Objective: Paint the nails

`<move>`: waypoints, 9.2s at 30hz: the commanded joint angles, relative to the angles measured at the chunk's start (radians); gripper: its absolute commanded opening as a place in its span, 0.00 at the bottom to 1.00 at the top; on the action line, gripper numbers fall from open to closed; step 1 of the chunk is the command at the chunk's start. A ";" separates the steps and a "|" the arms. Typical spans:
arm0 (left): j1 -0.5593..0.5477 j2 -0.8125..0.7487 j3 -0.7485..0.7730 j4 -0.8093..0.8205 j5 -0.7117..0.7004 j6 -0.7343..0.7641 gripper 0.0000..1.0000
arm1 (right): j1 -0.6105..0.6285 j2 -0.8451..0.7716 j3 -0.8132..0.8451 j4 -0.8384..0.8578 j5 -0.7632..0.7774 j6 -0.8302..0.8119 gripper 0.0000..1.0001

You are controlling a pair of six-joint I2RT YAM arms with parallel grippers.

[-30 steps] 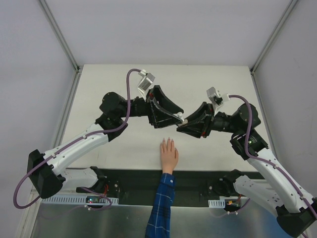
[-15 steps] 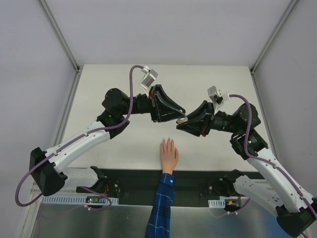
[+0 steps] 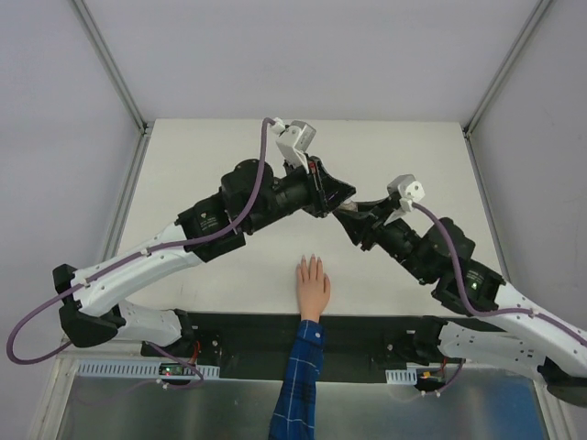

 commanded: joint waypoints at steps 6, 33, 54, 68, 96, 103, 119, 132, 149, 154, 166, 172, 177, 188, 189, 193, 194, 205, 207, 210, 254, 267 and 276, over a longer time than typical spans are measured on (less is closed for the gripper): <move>-0.069 0.121 0.196 -0.261 -0.431 -0.082 0.00 | 0.126 0.106 0.038 0.067 0.489 -0.181 0.00; 0.297 -0.287 -0.368 0.435 0.642 -0.156 0.99 | -0.236 0.082 0.056 0.124 -0.735 0.295 0.00; 0.297 -0.189 -0.290 0.427 0.777 -0.185 0.46 | -0.276 0.129 0.043 0.216 -0.821 0.356 0.00; 0.283 -0.132 -0.177 0.159 0.554 -0.107 0.00 | -0.258 0.106 0.055 0.052 -0.650 0.171 0.00; 0.058 -0.018 0.017 -0.170 -0.043 -0.081 0.70 | -0.009 0.059 -0.025 0.018 -0.129 -0.086 0.00; 0.211 -0.166 -0.195 0.104 0.304 -0.094 0.93 | -0.111 0.048 -0.010 -0.008 -0.483 0.002 0.00; 0.303 -0.175 -0.316 0.458 0.854 -0.142 0.74 | -0.287 0.102 -0.023 0.218 -0.878 0.250 0.00; 0.303 -0.143 -0.287 0.446 0.877 -0.145 0.50 | -0.307 0.111 -0.029 0.239 -0.866 0.267 0.00; -0.043 -0.005 0.049 -0.274 -0.414 -0.044 0.00 | 0.201 0.152 -0.017 0.148 0.514 -0.179 0.00; -0.043 0.034 0.104 -0.278 -0.333 -0.012 0.00 | 0.162 0.154 -0.014 0.158 0.282 -0.167 0.00; 0.034 -0.181 -0.022 -0.171 0.065 0.261 0.98 | -0.117 0.172 0.009 0.152 -0.419 0.074 0.00; 0.278 -0.290 -0.105 -0.166 0.426 0.162 0.99 | -0.238 0.229 0.026 0.267 -0.753 0.209 0.00; 0.336 -0.304 -0.148 -0.076 0.636 0.109 0.95 | -0.253 0.284 0.046 0.378 -0.953 0.316 0.00; 0.365 -0.298 -0.302 0.298 0.804 -0.133 0.76 | -0.312 0.238 0.059 0.408 -1.114 0.405 0.00; 0.365 -0.293 -0.310 0.326 0.805 -0.151 0.75 | -0.316 0.237 0.064 0.408 -1.129 0.408 0.00; 0.365 -0.259 -0.332 0.452 0.830 -0.262 0.67 | -0.328 0.244 0.066 0.408 -1.140 0.413 0.00; 0.365 -0.247 -0.329 0.465 0.842 -0.270 0.65 | -0.327 0.244 0.066 0.408 -1.142 0.410 0.00; 0.363 -0.195 -0.261 0.362 0.856 -0.231 0.09 | -0.341 0.254 0.058 0.412 -1.103 0.394 0.00; 0.363 -0.192 -0.234 0.270 0.811 -0.173 0.00 | -0.342 0.251 0.064 0.373 -1.065 0.369 0.00; 0.357 -0.192 -0.211 0.164 0.703 -0.130 0.00 | -0.336 0.234 0.089 0.212 -0.908 0.253 0.00; 0.273 -0.315 -0.370 0.390 0.561 -0.174 0.94 | -0.221 0.100 0.172 -0.071 -0.767 0.129 0.00; 0.270 -0.239 -0.373 0.553 0.727 -0.228 0.73 | -0.284 0.146 0.110 0.056 -0.907 0.218 0.00; 0.270 -0.212 -0.346 0.499 0.728 -0.227 0.67 | -0.315 0.151 0.090 0.104 -0.915 0.241 0.00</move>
